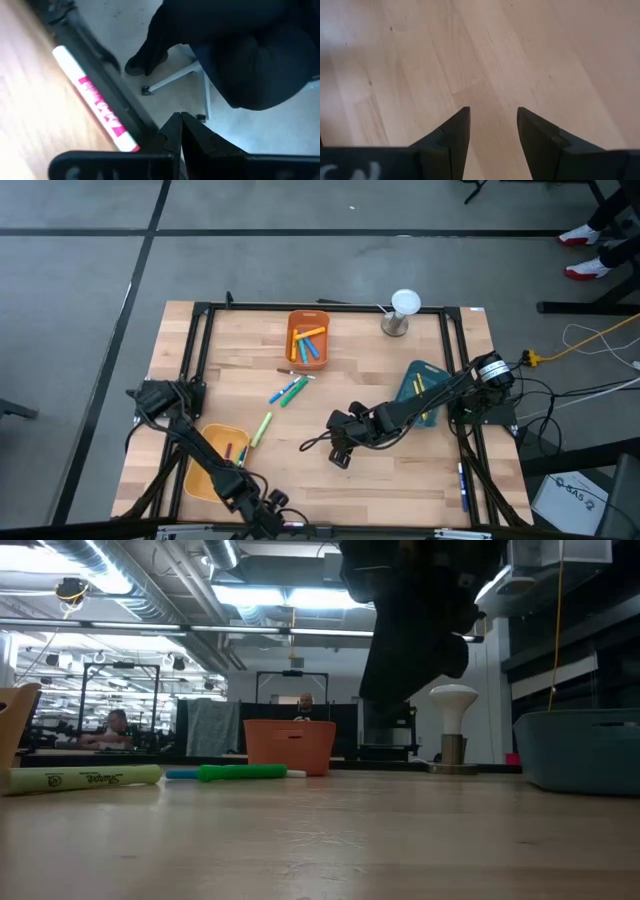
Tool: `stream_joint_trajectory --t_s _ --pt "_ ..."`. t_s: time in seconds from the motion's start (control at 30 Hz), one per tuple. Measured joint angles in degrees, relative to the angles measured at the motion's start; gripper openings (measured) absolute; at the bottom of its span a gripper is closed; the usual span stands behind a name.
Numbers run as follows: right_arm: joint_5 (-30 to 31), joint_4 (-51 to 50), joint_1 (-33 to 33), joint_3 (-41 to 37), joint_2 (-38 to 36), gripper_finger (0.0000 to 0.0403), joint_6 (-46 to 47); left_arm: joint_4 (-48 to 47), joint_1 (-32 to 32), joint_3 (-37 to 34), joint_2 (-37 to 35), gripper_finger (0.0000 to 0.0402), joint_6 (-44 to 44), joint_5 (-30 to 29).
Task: Pick & Place Markers
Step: Put the pink marker pen into the yellow bin
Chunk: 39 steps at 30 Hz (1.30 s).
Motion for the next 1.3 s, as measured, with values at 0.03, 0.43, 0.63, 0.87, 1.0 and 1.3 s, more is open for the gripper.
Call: stream_joint_trajectory --t_s 0.03,0.43,0.63,0.87,1.0,1.3 --pt "0.0 0.0 0.0 0.0 0.0 0.0161 0.3 -0.2 0.0 0.0 0.2 0.0004 -0.3 -0.1" --pt "0.0 0.0 0.2 0.0 0.0 0.0161 1.7 -8.2 0.4 0.2 0.4 0.0002 -2.7 -3.6" --pt "0.0 0.0 0.2 0.0 0.0 0.0161 1.7 -12.7 1.1 0.4 -0.1 0.0003 -4.3 -10.8" --pt "0.0 0.4 0.3 0.0 0.0 0.0161 1.6 -22.3 1.5 2.8 -2.0 0.0003 -1.4 -18.3" --pt "0.0 0.4 0.3 0.0 0.0 0.0161 1.5 -25.0 1.3 4.2 -6.3 0.0001 0.2 -22.1" --pt "-0.9 2.9 0.3 0.0 0.0 0.0161 -1.5 -31.1 -0.5 2.4 -21.9 0.0001 0.6 -35.4"
